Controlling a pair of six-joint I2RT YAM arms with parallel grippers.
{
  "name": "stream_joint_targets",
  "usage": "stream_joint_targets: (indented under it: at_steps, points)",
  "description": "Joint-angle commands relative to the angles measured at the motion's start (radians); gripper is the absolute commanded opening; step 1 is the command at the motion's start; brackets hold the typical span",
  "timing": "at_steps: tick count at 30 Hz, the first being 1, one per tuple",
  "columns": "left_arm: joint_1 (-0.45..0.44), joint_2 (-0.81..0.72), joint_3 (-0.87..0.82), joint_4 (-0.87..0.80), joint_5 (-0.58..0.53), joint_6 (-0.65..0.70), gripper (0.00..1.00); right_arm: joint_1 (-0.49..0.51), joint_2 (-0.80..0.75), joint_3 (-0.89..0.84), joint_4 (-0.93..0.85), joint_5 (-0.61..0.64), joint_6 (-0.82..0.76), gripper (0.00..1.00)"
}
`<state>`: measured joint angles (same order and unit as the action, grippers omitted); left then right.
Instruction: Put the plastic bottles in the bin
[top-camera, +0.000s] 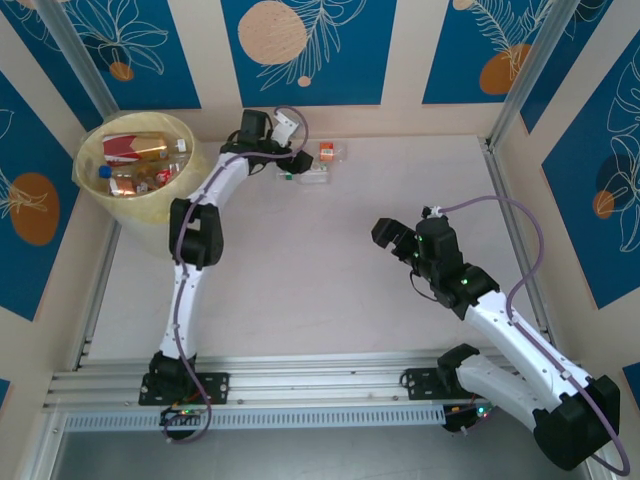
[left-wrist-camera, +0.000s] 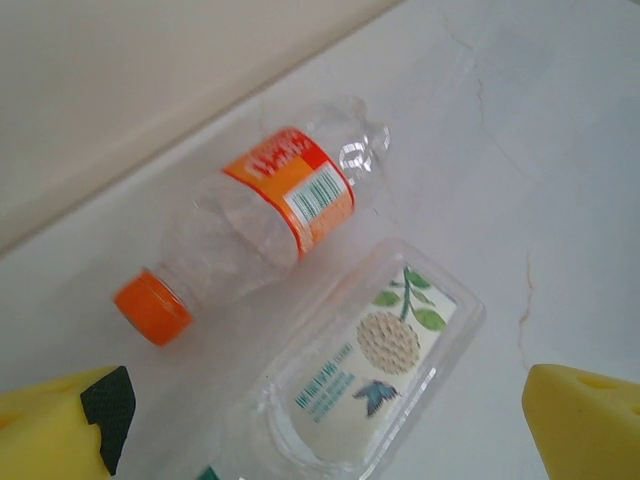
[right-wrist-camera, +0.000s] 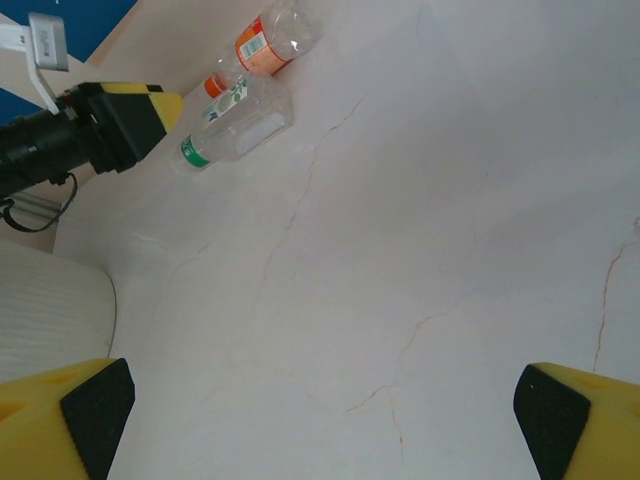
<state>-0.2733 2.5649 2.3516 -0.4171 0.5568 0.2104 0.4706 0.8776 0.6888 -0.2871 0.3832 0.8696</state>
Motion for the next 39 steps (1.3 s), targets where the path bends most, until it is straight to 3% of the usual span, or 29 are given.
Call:
stream_joint_targets:
  at_steps: [1, 14, 17, 20, 23, 27, 30, 34, 39]
  points:
    - [-0.005, 0.023, 0.017, -0.1, 0.075, -0.001, 1.0, -0.004, -0.016, -0.02, -0.008, 0.029, 0.02, 1.0]
    - [-0.009, -0.238, -0.445, 0.027, 0.284, 0.142, 1.0, -0.007, -0.017, -0.038, 0.002, 0.029, 0.021, 1.0]
    - [-0.018, -0.284, -0.499, 0.027, 0.281, 0.178, 1.0, -0.009, -0.017, -0.041, 0.011, 0.027, 0.023, 1.0]
    - [-0.024, -0.308, -0.535, 0.094, 0.22, 0.149, 1.0, -0.01, -0.011, -0.044, 0.018, 0.022, 0.027, 1.0]
    - [-0.036, -0.305, -0.536, 0.163, 0.081, 0.094, 1.0, -0.011, -0.011, -0.044, 0.02, 0.016, 0.031, 1.0]
    - [-0.071, -0.284, -0.503, 0.155, 0.022, 0.058, 1.0, -0.011, -0.013, -0.043, 0.011, 0.017, 0.033, 1.0]
    - [-0.133, -0.278, -0.477, 0.12, -0.137, -0.007, 1.0, -0.012, -0.016, -0.044, 0.009, 0.023, 0.035, 1.0]
    - [-0.21, -0.23, -0.361, 0.032, -0.442, -0.142, 1.0, -0.014, -0.011, -0.051, 0.022, 0.023, 0.037, 1.0]
    - [-0.224, -0.088, -0.092, -0.178, -0.583, -0.333, 1.0, -0.016, -0.011, -0.046, 0.013, 0.015, 0.032, 1.0]
